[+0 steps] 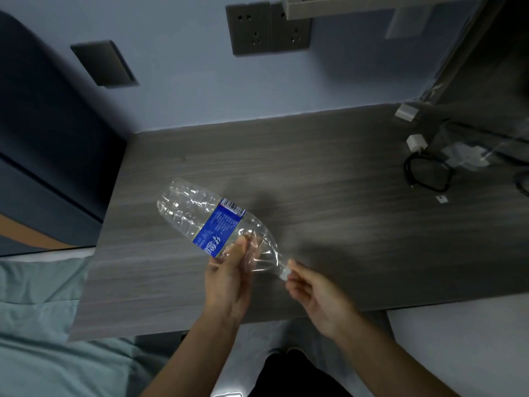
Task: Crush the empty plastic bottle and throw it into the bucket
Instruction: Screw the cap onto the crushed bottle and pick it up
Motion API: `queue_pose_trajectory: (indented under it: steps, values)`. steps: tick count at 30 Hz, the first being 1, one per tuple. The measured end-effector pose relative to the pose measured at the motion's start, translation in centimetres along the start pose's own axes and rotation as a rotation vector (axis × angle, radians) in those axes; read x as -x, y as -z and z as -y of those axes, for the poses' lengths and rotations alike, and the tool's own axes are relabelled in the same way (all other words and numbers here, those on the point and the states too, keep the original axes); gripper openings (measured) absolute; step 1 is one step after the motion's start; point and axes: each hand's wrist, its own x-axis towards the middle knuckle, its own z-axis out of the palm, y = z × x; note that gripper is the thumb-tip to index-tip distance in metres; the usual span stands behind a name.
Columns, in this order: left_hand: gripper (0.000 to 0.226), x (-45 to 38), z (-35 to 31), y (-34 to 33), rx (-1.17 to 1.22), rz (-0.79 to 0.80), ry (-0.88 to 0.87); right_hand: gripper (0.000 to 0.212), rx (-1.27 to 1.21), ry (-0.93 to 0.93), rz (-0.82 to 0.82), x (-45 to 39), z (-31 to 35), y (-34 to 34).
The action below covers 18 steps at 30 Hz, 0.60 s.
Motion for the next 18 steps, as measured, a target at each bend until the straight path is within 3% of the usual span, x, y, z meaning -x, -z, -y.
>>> queue_pose_trajectory:
  steps: [3,5,8,11,18]
  values:
    - [0.024,0.0,-0.4,-0.1,0.036,0.002,0.01,0.02,0.113,0.067,0.037,0.2,0.2,-0.1]
    - [0.019,-0.1,-0.5,-0.1,0.036,-0.022,0.02,0.005,0.219,0.149,0.038,0.4,-0.1,-0.3]
    - [0.018,0.1,-0.5,-0.3,0.045,-0.032,0.03,0.024,0.266,0.273,0.028,0.1,-0.6,-0.1]
    - [0.018,0.3,-0.5,-0.2,0.031,-0.042,0.027,0.024,0.303,0.354,0.018,0.2,-0.7,0.0]
    - [0.019,0.7,-0.5,0.3,-0.013,-0.034,0.001,0.012,0.193,0.224,0.074,0.4,-1.2,0.1]
